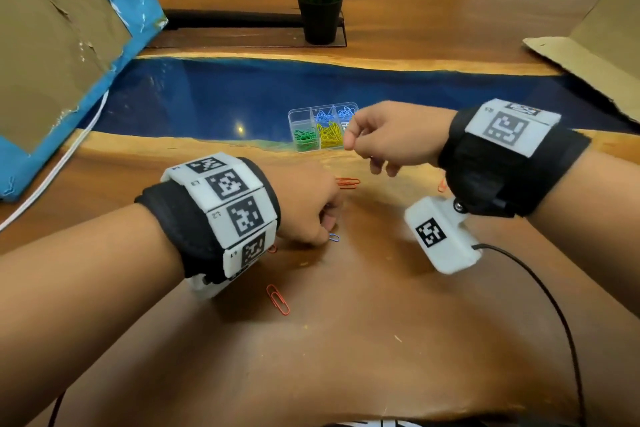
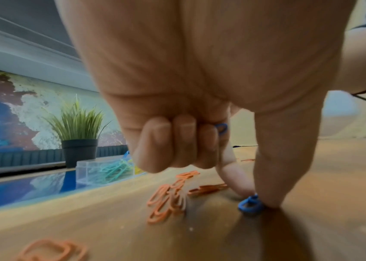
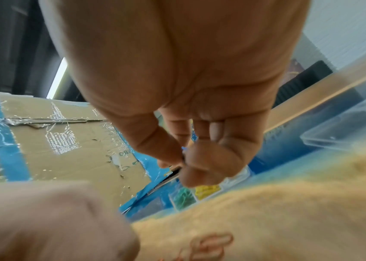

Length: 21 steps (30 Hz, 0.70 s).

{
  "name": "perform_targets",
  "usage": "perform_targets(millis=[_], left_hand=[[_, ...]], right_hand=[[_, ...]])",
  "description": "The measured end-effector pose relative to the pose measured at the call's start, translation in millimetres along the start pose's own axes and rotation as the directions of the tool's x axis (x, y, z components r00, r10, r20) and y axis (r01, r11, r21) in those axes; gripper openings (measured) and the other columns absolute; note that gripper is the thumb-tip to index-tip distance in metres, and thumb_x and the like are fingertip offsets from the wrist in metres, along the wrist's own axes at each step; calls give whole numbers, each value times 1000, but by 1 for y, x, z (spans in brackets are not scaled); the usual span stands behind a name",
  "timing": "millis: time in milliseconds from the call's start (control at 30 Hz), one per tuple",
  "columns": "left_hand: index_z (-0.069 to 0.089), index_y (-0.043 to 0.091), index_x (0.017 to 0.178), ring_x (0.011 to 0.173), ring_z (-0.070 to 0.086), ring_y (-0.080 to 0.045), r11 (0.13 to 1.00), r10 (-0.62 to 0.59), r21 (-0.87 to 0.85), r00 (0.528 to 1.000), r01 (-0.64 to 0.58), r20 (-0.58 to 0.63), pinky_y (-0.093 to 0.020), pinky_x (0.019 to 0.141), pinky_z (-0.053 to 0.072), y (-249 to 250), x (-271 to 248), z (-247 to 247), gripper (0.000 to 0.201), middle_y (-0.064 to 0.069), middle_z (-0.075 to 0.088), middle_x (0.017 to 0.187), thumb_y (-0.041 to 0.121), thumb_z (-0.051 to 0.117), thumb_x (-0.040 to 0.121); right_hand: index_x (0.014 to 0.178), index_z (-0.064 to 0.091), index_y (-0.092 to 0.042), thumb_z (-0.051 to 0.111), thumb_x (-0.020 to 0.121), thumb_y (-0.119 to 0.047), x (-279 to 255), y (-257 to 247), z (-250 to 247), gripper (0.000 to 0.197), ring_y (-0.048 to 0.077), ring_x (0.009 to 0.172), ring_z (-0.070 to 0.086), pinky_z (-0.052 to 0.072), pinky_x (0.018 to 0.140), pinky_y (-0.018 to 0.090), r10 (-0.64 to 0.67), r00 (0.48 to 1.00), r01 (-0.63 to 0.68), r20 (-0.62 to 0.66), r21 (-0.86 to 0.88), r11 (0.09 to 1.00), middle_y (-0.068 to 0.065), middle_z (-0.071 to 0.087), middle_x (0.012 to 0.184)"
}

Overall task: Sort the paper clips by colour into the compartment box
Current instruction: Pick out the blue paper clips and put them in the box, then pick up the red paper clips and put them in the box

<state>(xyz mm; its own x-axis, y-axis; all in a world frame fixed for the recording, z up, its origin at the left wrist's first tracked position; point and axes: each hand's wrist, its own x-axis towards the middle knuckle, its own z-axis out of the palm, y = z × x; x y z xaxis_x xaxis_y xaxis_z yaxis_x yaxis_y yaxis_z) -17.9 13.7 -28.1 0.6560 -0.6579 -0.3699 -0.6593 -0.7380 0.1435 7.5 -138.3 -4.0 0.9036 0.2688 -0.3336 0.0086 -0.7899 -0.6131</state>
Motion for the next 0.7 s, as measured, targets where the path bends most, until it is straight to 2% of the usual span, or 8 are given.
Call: perform_targets(millis=[100,167,267,367,433,500,600,700], left_hand=[[69,17,80,61,50,-11,996,-41,-77,997,46,57,-20,52,38,-1,0,2,11,6,59,66,25,67,74],[68,15,78,55,48,-10,993,-63,-93,995,70,78,-20,48,36,-2,0,3,12,5,54,60,25,69,71],[62,16,72,55,47,-10,995,-49,-81,995,55,82,-22,50,37,-1,3,5,11,6,51,58,26,68,72],[54,18,70,55,44,-10,996,-34,-76,996,40,77,-21,49,34,-2,3,4,14,6,48,58,26,65,75],[47,19,68,56,41,-14,994,-45,-99,998,48,34,-23,49,31,-6,3,2,17,4,47,61,25,61,76],[40,20,65,55,38,-14,990,-79,-117,997,76,-23,-25,49,29,-14,3,-5,23,3,45,61,26,58,76],[39,20,64,56,39,-12,981,-152,-134,983,137,-105,-26,52,31,-30,9,-21,24,4,44,60,28,58,77],[47,23,69,60,42,-9,969,-214,-162,959,185,-188,-27,59,36,-46,20,-43,15,7,47,65,29,59,77]], right_hand=[[95,63,-21,49,88,-7,19,-7,-13,21,9,62,54,48,60,22,-9,995,1,-101,-80,997,-2,58,73],[93,68,-26,55,86,-9,33,-10,-20,22,8,60,52,44,57,19,-9,983,-20,-182,-156,987,-4,61,77],[94,72,-22,59,88,-10,53,-14,-27,19,7,56,50,41,51,17,21,977,-56,-211,-161,985,-7,58,65],[100,73,-14,61,88,-10,68,-18,-29,17,9,57,54,47,56,15,33,981,-55,-192,-114,992,-4,59,66],[101,73,-13,63,87,-10,75,-22,-28,17,10,57,55,49,59,18,10,981,-34,-191,-124,992,-1,62,68],[101,73,-15,64,86,-9,83,-26,-26,18,12,60,59,53,69,23,-10,979,-20,-205,-146,989,1,65,73],[96,73,-22,65,83,-8,93,-26,-23,20,13,72,67,57,80,29,6,974,-46,-225,-172,984,-6,67,71],[91,73,-24,61,83,-6,94,-22,-21,23,16,77,69,58,76,31,7,971,-55,-238,-194,980,-7,64,66]])
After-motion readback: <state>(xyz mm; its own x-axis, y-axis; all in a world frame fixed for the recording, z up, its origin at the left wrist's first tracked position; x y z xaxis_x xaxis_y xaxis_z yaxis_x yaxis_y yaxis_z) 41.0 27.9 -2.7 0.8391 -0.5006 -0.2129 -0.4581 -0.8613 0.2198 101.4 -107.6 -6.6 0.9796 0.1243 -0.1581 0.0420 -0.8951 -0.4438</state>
